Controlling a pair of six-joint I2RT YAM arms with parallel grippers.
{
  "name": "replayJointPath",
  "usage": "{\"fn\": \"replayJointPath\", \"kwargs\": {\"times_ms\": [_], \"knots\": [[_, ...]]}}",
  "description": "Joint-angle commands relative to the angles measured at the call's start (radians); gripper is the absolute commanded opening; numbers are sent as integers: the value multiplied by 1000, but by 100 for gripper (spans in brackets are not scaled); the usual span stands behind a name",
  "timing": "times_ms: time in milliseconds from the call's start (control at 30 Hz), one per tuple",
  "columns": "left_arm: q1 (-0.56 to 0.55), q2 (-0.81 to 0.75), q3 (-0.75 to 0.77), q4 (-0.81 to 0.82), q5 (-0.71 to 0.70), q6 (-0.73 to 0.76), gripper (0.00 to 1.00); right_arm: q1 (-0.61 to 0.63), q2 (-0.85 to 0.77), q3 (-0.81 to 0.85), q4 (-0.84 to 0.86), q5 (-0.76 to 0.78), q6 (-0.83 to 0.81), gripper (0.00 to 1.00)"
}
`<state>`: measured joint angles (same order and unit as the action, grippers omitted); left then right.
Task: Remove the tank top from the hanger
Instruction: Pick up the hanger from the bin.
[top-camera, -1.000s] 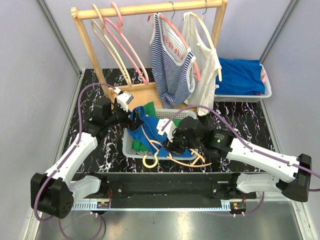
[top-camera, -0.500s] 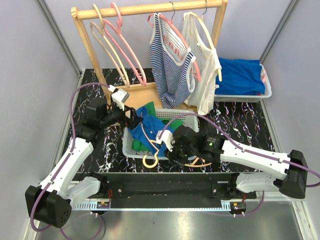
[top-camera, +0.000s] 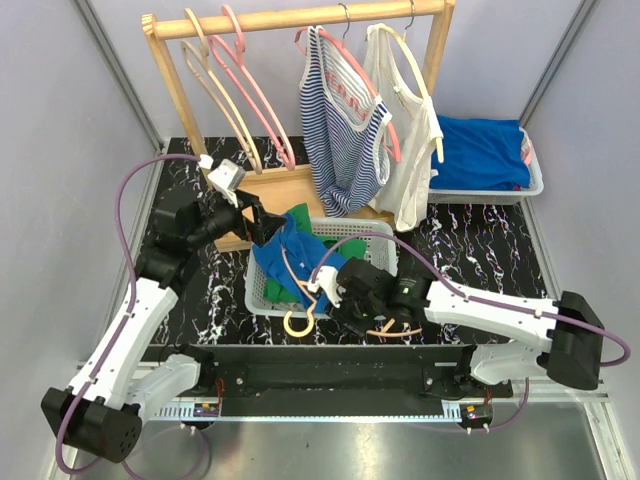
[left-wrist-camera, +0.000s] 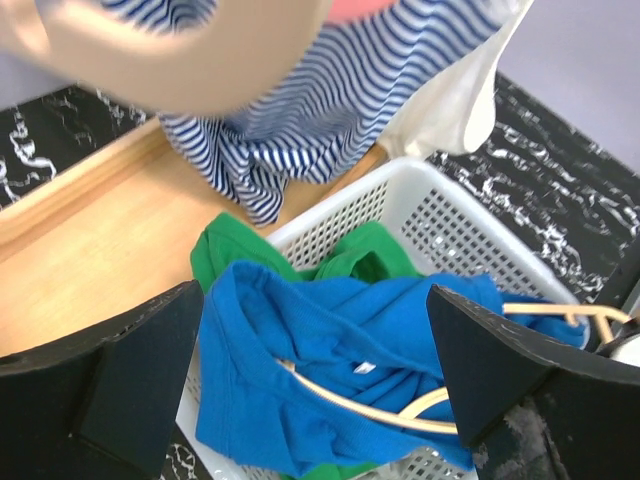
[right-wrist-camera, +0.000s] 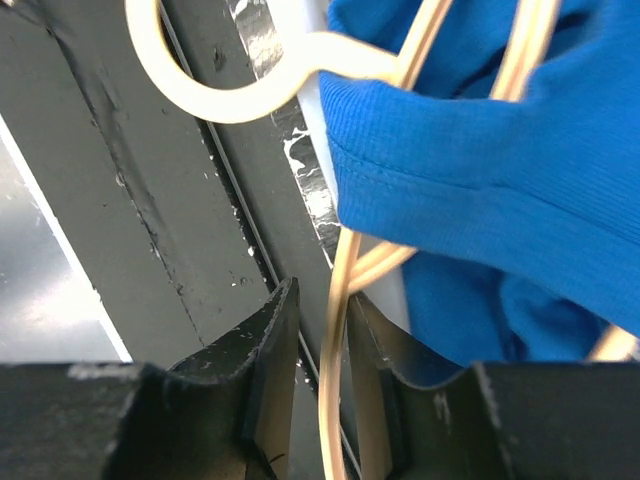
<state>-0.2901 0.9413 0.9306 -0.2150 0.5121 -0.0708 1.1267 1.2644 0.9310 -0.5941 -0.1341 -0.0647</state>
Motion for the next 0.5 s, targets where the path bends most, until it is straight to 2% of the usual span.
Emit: {"fn": "replayJointPath", "kwargs": {"times_ms": [0, 100, 200, 233, 300, 467], "knots": [[-3, -38, 71, 55, 49, -41, 99, 10, 67, 29, 33, 21, 13, 34], [-3, -53, 91, 57, 65, -52, 99, 8, 92, 37, 28, 34, 8, 28], [-3, -64, 102, 62, 80, -53, 99, 10, 87, 61, 8, 63, -1, 16], [-3, -65, 102, 62, 82, -47, 99, 8, 76, 77, -4, 76, -13, 7], [-3, -73, 105, 57, 85, -43, 99, 8, 44, 141, -45, 88, -21, 1], [-4, -120, 97, 66, 124, 9, 99, 8, -62, 322, -143, 100, -46, 0]]}}
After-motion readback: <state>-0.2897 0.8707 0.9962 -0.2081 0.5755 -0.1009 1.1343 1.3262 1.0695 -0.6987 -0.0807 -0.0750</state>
